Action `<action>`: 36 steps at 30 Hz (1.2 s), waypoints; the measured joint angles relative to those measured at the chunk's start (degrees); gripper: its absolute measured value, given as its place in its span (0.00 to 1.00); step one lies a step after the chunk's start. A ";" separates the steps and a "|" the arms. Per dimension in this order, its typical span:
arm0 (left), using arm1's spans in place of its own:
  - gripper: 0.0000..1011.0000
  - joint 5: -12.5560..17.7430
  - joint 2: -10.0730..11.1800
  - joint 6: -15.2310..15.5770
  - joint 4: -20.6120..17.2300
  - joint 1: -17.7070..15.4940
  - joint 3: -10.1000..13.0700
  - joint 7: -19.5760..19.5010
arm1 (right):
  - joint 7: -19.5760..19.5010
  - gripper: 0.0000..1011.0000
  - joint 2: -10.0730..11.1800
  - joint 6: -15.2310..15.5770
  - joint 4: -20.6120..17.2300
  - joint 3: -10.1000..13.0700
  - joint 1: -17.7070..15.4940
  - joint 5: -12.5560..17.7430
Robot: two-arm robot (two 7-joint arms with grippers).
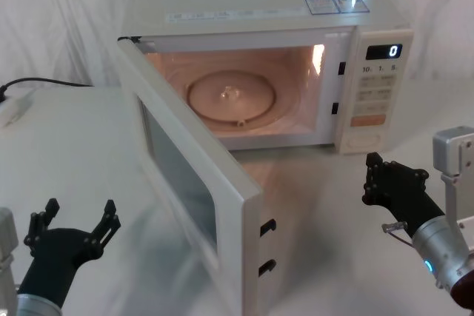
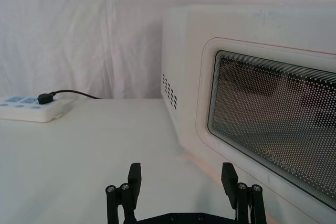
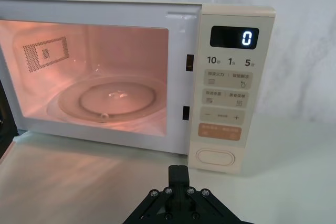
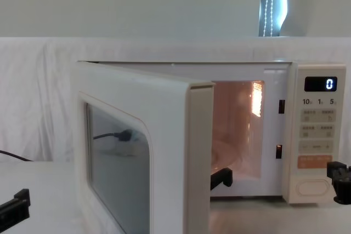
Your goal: Press the button to open the microwave door with one hand; close the microwave door with the other hand.
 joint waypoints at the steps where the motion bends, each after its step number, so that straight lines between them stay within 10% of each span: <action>1: 0.99 0.00 0.00 0.00 0.00 0.00 0.00 0.00 | -0.02 0.00 -0.01 0.05 0.00 0.00 0.04 -0.01; 18: 0.99 0.00 0.00 0.00 0.00 0.00 0.00 0.00 | -0.06 0.02 -0.08 0.57 0.15 -0.02 0.36 -0.31; 36: 0.99 0.00 0.00 0.00 0.00 0.00 0.00 0.01 | -0.05 0.52 -0.12 0.73 0.24 -0.02 0.46 -0.45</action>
